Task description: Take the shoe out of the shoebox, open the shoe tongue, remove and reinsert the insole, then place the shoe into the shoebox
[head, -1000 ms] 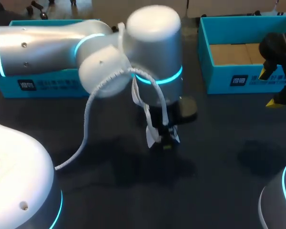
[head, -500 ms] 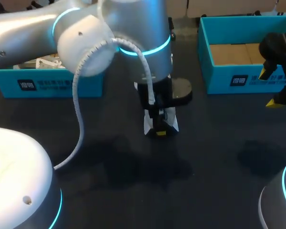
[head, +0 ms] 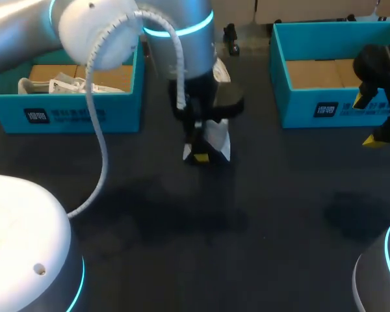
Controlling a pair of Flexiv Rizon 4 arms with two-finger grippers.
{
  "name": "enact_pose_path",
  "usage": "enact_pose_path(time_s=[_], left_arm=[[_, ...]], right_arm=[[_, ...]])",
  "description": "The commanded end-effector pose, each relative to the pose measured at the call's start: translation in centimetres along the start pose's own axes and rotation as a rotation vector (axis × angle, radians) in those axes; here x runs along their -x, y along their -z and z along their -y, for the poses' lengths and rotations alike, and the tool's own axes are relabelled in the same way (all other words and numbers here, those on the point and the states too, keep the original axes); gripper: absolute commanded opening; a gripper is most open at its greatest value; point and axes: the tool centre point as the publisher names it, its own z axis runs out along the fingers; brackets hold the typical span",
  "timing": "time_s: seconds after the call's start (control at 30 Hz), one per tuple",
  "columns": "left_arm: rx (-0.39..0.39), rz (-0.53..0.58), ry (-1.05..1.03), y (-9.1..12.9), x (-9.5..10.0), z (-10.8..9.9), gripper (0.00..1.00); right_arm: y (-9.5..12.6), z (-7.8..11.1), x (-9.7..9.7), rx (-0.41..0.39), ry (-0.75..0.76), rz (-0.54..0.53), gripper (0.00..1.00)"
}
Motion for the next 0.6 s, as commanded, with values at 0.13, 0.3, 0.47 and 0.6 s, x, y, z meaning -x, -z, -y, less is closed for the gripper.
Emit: enact_pose_path(time_s=[0.13, 0.3, 0.47, 0.6], left_arm=[[0.005, -0.015, -0.044, 2.2, 1.6, -2.8, 0.00], [0.013, -0.022, -0.075, 2.9, 3.0, -4.9, 0.00], [0.012, -0.027, -0.121, 3.6, 4.2, -7.0, 0.00], [0.010, -0.030, -0.152, 4.2, 5.1, -9.1, 0.00]], right_arm=[[0.0, -0.1, 0.1, -0.002, -0.001, -0.003, 1.00], [0.0, -0.1, 0.1, -0.002, -0.001, -0.003, 1.00], [0.0, -0.1, 0.1, -0.002, -0.001, -0.003, 1.00], [0.0, -0.1, 0.1, -0.002, -0.001, -0.003, 1.00]])
